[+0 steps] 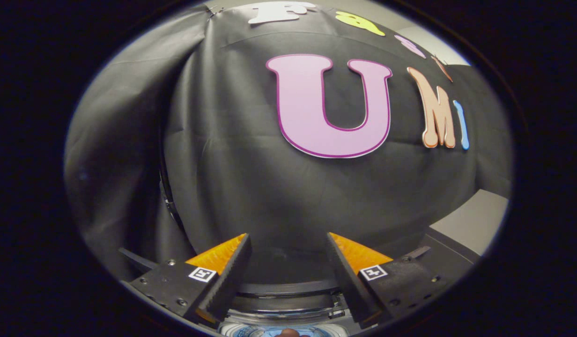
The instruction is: Put the clothes into the washing machine and then close the washing machine lid.
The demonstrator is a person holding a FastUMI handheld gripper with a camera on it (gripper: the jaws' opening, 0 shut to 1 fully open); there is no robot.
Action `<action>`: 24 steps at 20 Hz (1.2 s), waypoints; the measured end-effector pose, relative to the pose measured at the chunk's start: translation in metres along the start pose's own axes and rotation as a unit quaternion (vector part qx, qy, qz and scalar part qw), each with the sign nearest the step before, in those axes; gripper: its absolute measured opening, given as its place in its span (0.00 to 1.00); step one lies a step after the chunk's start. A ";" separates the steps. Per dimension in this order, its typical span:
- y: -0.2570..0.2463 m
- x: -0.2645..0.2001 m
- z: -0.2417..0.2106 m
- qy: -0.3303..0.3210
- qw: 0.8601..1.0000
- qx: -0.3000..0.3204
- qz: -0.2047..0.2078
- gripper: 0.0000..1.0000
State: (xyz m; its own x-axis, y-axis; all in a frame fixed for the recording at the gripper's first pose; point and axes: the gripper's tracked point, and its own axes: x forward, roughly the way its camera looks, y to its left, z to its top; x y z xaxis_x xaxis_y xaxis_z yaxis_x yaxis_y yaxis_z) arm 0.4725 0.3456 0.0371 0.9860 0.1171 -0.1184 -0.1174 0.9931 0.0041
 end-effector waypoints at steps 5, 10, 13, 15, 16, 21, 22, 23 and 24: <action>0.001 -0.009 -0.002 -0.003 1.000 0.000 0.010 0.96; 0.000 -0.021 -0.005 -0.006 1.000 0.001 0.010 0.96; -0.001 -0.024 -0.007 -0.001 1.000 0.002 0.008 0.96; -0.001 -0.028 -0.007 0.001 1.000 0.001 0.007 0.95; -0.001 -0.030 -0.007 0.002 1.000 0.000 0.007 0.95; -0.001 -0.040 -0.010 -0.001 1.000 0.002 0.003 0.95; -0.002 -0.041 -0.011 0.001 1.000 -0.001 0.003 0.95; -0.002 -0.042 -0.012 0.002 1.000 0.000 0.002 0.95; -0.002 -0.043 -0.014 0.005 1.000 0.001 0.003 0.95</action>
State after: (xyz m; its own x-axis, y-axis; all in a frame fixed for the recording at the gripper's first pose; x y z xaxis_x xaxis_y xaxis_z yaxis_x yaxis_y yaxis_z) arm 0.4287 0.3388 0.0287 0.9842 0.1220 -0.1280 -0.1222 0.9925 0.0067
